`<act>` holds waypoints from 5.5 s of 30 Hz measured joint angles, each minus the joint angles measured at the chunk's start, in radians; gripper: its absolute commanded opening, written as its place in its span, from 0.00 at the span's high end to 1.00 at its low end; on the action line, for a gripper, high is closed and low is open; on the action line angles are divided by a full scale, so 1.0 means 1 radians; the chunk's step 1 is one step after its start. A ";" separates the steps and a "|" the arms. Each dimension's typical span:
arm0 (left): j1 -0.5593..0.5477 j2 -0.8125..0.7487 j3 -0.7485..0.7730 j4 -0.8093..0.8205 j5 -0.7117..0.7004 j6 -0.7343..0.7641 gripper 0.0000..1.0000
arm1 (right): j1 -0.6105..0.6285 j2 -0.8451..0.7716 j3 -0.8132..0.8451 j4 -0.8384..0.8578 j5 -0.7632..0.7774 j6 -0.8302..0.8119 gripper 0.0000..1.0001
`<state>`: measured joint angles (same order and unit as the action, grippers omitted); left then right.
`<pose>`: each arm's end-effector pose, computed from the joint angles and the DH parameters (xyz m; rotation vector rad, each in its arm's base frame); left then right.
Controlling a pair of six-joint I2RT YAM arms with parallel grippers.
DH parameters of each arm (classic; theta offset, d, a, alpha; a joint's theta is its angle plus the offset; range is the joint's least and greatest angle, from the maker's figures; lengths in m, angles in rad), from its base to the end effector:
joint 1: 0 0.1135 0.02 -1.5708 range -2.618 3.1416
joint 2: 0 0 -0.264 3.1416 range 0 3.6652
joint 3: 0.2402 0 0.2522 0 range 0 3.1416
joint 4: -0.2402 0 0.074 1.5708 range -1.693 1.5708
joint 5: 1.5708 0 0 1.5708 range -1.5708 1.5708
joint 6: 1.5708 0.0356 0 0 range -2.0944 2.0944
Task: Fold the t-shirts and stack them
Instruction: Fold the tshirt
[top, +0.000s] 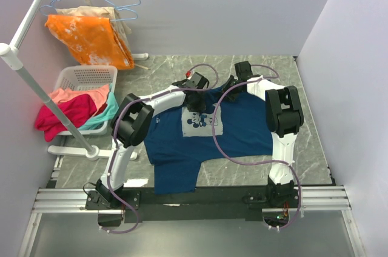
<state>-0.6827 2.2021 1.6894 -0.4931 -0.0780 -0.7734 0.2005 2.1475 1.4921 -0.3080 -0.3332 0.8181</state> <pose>0.3721 -0.2990 0.1663 -0.1493 2.6321 -0.4324 0.4447 0.1023 0.1447 0.6745 2.5755 0.7966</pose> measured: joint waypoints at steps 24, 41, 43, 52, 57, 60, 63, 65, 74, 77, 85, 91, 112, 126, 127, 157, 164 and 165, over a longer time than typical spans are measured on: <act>-0.014 0.054 0.080 -0.023 -0.116 -0.006 0.98 | 0.000 -0.012 -0.040 0.029 -0.035 0.003 0.74; -0.014 -0.046 0.063 -0.073 -0.189 -0.006 0.99 | 0.000 -0.027 -0.066 0.035 -0.045 0.006 0.68; -0.014 -0.073 0.055 -0.076 -0.206 -0.006 0.99 | 0.000 -0.043 -0.081 0.033 -0.039 0.003 0.58; 0.010 -0.201 0.052 -0.095 -0.285 -0.006 0.99 | -0.002 -0.279 -0.143 -0.025 0.080 -0.053 0.44; 0.055 -0.277 0.054 -0.095 -0.315 -0.006 0.99 | -0.021 -0.392 -0.123 -0.040 0.149 -0.056 0.45; 0.086 -0.311 0.054 -0.097 -0.333 -0.006 0.99 | -0.050 -0.412 -0.119 -0.053 0.185 -0.053 0.46; 0.104 -0.341 0.054 -0.100 -0.348 -0.005 0.99 | -0.083 -0.408 -0.119 -0.085 0.223 -0.045 0.49; 0.113 -0.356 0.054 -0.103 -0.356 -0.005 0.99 | -0.108 -0.403 -0.119 -0.106 0.244 -0.037 0.50; 0.173 -0.393 0.053 -0.122 -0.367 0.002 0.99 | -0.209 -0.290 -0.075 -0.156 0.299 -0.020 0.64; 0.197 -0.393 0.053 -0.129 -0.367 0.002 0.99 | -0.229 -0.233 -0.036 -0.172 0.319 -0.016 0.67; 0.241 -0.390 0.080 -0.158 -0.365 0.006 0.99 | -0.291 -0.121 0.101 -0.209 0.363 0.001 0.70; 0.265 -0.368 0.122 -0.158 -0.354 0.016 0.99 | -0.329 -0.068 0.177 -0.235 0.378 0.005 0.71; 0.280 -0.258 0.138 -0.163 -0.241 0.034 0.99 | -0.357 0.083 0.290 -0.279 0.381 -0.005 0.70; 0.280 -0.258 0.138 -0.163 -0.241 0.052 0.99 | -0.370 0.174 0.414 -0.306 0.370 -0.008 0.93; 0.280 -0.258 0.138 -0.163 -0.241 0.052 0.99 | -0.370 0.175 0.414 -0.307 0.370 -0.009 1.00; 0.333 -0.258 0.230 -0.182 -0.305 0.057 0.99 | -0.372 0.006 0.415 -0.275 0.370 -0.016 1.00; 0.394 -0.232 0.296 -0.150 -0.332 0.055 0.99 | -0.386 -0.002 0.438 -0.271 0.357 -0.015 1.00; 0.402 -0.216 0.312 -0.145 -0.331 0.055 0.99 | -0.388 -0.002 0.438 -0.270 0.351 -0.014 1.00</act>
<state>-0.2806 1.9865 2.0010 -0.6384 -0.4091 -0.7185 -0.1875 2.1456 1.9297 -0.5777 0.0174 0.8040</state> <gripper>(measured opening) 0.023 0.007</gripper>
